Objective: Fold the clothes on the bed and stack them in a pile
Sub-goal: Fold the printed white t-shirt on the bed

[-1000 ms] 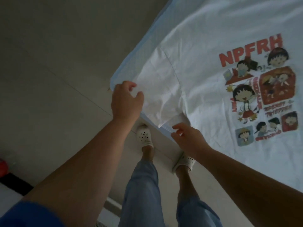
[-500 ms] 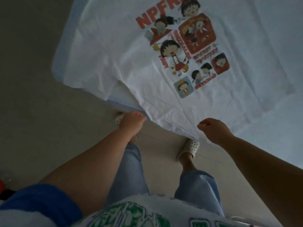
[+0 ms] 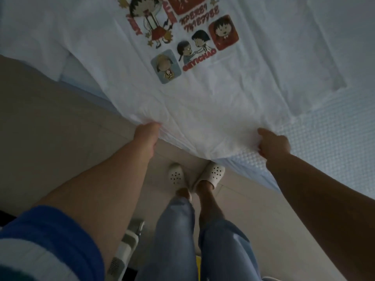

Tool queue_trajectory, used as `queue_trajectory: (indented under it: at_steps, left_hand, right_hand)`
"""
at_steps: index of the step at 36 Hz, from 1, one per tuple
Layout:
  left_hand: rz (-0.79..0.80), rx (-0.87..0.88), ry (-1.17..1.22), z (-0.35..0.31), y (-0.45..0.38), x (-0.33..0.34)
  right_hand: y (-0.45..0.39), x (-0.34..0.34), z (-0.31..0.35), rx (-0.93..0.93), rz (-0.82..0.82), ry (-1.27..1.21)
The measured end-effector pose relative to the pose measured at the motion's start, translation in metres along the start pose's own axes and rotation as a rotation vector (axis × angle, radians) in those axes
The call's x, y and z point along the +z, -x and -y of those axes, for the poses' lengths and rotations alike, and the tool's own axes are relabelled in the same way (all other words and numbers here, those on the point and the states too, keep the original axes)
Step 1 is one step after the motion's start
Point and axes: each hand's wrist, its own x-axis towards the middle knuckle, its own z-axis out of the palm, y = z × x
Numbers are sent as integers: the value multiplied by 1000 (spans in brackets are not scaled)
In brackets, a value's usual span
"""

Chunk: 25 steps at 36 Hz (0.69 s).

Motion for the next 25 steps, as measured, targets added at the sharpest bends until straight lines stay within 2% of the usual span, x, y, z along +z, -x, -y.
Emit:
queue_trajectory:
  at_steps: [4,7,14,19,25]
  left_hand:
    - [-70,1,164,6,-12,12]
    - [-81,53,259,13,-16,8]
    - [-70,89,153,32,-9,-19]
    - [-17,112,121,52,14,-24]
    - [96,83,208,69,41,-22]
  right_hand:
    - [-9,0,-4,77,-103,-319]
    - [-11,-5,-3,81,-68,-470]
    - [-18,-34,25,-15,-94,-549]
    - [-18,-50,44,22,73,-716]
    - [-15,-67,52,-11,152,-691]
